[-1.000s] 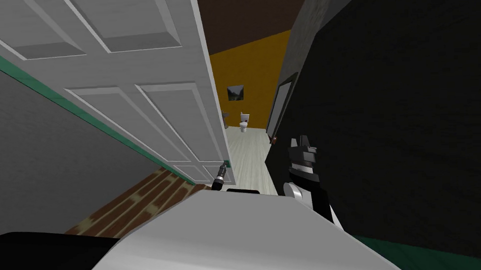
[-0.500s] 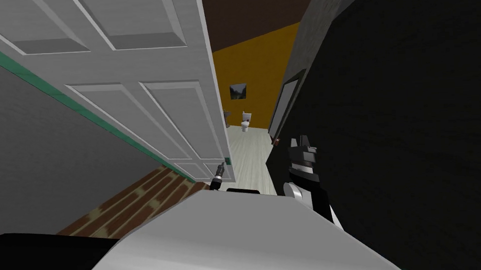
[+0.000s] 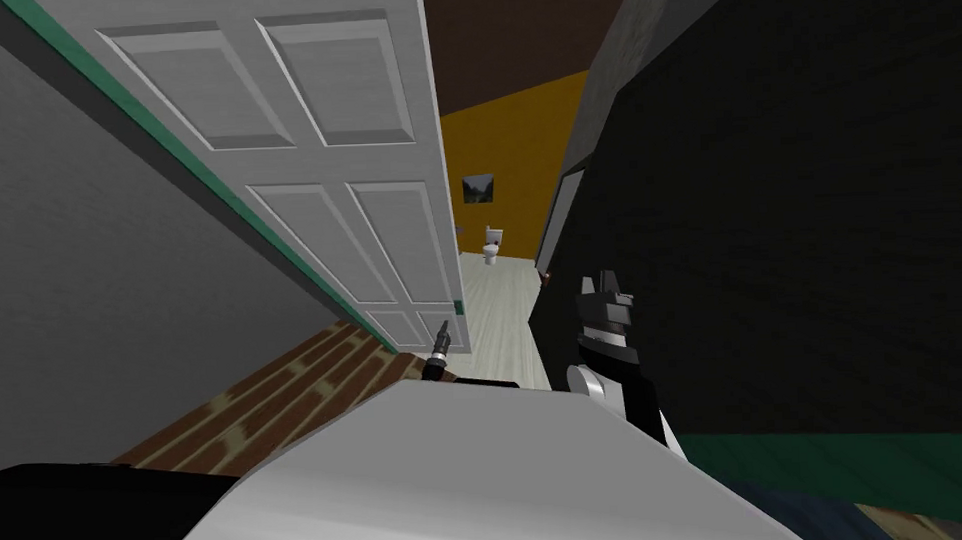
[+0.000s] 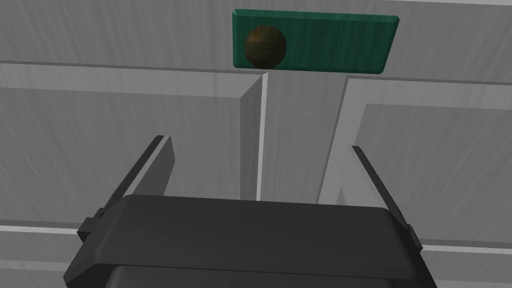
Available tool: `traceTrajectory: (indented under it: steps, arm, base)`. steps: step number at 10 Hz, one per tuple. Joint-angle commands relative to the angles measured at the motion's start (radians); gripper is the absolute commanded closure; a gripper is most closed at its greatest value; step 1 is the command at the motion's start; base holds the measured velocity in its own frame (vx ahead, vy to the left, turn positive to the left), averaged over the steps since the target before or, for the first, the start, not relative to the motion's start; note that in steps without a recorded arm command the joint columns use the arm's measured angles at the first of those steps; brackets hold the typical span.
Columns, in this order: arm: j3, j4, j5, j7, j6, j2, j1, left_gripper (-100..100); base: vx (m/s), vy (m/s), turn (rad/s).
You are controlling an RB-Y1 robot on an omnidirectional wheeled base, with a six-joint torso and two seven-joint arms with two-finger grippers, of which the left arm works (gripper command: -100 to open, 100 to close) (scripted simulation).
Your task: Push the door open
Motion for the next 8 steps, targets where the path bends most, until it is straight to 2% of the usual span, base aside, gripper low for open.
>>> traceTrajectory:
  steps: [1, 2, 5, 8]
  arm:
    - [0.000, 0.000, 0.000, 0.000, 0.000, 0.000, 0.000, -100]
    - [0.003, 0.008, 0.001, -0.002, -0.004, 0.012, -0.006, -100]
    - [0.009, 0.018, 0.004, -0.004, -0.008, 0.020, -0.015, -100]
    - [0.018, 0.034, 0.007, -0.008, -0.015, 0.012, -0.029, -100]
  base:
    - [-0.110, -0.031, 0.008]
    - [0.067, 0.007, -0.023]
    - [0.167, 0.004, -0.015]
    - [0.226, -0.017, -0.021]
